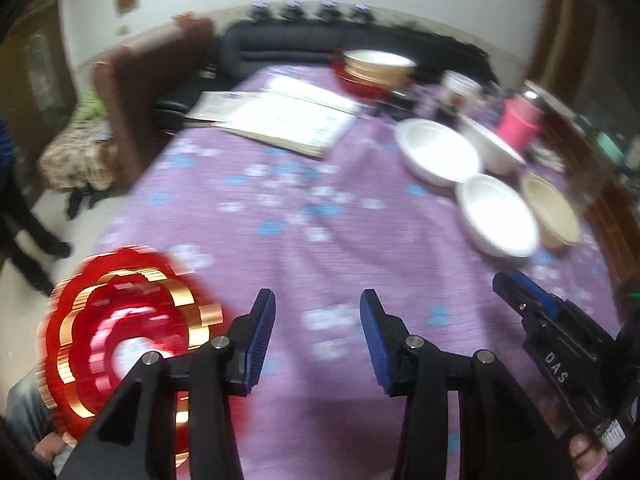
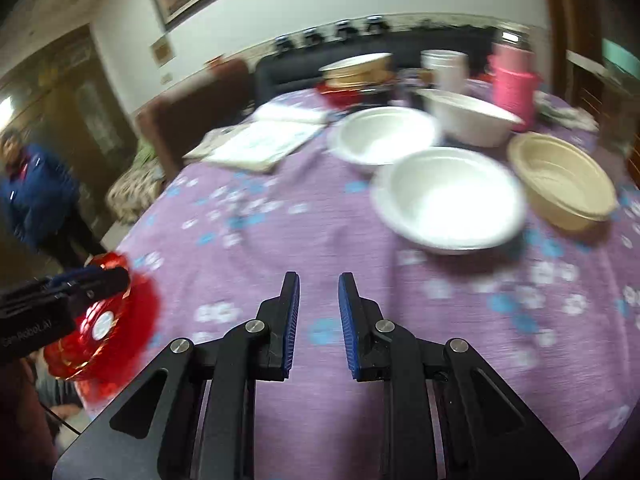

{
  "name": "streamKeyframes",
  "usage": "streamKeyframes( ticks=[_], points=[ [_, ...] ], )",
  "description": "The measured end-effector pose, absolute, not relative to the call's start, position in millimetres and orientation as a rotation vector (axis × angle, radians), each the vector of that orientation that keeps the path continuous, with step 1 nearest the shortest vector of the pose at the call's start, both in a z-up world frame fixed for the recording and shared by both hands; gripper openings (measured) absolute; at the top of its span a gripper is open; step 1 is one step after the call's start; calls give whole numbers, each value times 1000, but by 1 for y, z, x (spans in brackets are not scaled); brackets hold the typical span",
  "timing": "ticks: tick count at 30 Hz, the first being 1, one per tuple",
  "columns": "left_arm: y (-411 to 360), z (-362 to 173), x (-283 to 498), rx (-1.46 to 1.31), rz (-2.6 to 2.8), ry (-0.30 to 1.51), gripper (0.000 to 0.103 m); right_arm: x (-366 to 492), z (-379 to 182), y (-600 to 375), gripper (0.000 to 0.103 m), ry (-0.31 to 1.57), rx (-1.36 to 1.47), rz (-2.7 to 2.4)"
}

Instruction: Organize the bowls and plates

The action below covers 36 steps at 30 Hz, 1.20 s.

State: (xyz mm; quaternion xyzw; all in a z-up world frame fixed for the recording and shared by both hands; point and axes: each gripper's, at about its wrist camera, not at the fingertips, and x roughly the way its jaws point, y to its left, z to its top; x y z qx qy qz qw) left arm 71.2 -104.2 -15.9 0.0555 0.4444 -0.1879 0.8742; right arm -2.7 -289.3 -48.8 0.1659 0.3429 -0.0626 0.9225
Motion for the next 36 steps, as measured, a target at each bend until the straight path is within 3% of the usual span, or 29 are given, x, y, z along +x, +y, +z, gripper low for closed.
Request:
streamKeyframes(
  ticks=[7,11,21,25,36],
  points=[
    [-187,-22,101,97,-529,1035,46,-20,-44,-394,19,689,538,-219],
    [-220,-24,120,70,-552,1071,59,-12,-48,-433,19,709,655,-231],
    [-261,-44,150,44,-558,1131,60,12,-81,-469,21,757,887,-152],
    [-267,-53,153,43,-562,1154,60,16,-88,-471,33,752,921,-141],
    [-281,-69,159,44,-554,1190,59,28,-100,-471,34,774,905,-150]
  ],
)
